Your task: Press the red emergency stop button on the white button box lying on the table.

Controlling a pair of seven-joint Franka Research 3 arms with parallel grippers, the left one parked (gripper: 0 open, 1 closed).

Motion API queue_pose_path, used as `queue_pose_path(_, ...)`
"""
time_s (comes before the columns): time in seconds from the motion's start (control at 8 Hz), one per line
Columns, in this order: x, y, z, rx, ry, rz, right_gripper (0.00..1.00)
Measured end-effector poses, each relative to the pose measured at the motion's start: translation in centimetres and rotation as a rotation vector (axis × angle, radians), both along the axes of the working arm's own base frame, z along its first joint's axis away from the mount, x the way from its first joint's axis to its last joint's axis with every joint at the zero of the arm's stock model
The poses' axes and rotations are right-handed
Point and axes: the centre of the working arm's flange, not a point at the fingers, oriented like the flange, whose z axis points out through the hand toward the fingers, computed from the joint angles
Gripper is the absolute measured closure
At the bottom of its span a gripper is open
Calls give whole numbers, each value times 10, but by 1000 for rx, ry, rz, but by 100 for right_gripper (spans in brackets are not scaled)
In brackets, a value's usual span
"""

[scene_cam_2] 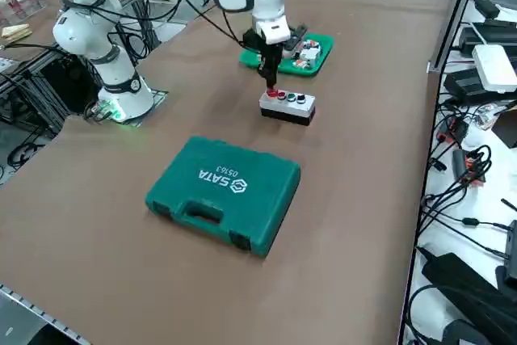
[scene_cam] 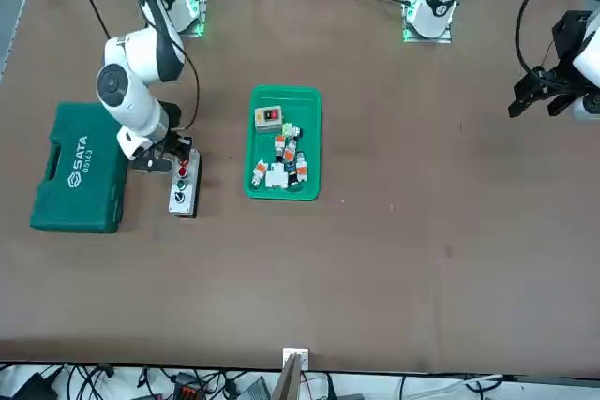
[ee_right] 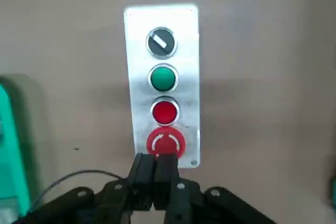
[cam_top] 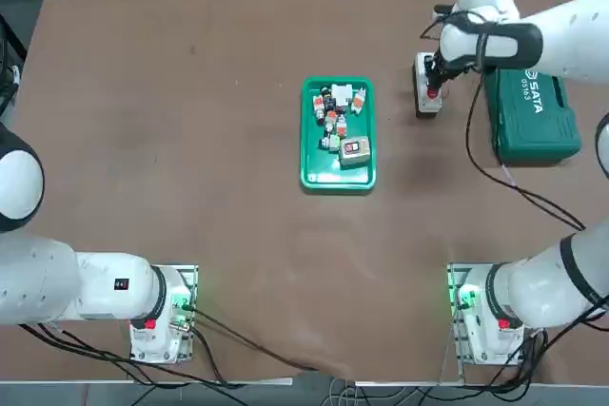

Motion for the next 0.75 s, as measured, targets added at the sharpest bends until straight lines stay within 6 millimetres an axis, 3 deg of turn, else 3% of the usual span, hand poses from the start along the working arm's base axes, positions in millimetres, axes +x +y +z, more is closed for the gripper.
queue_pose_path(0.12,8,-5,29,1,-3,-16,96)
queue_pose_path(0.38,21,-33,98,3,6,-66,87)
queue_pose_path(0.5,26,-44,125,4,1,-84,70)
queue_pose_path(0.75,33,-66,160,2,9,-118,33)
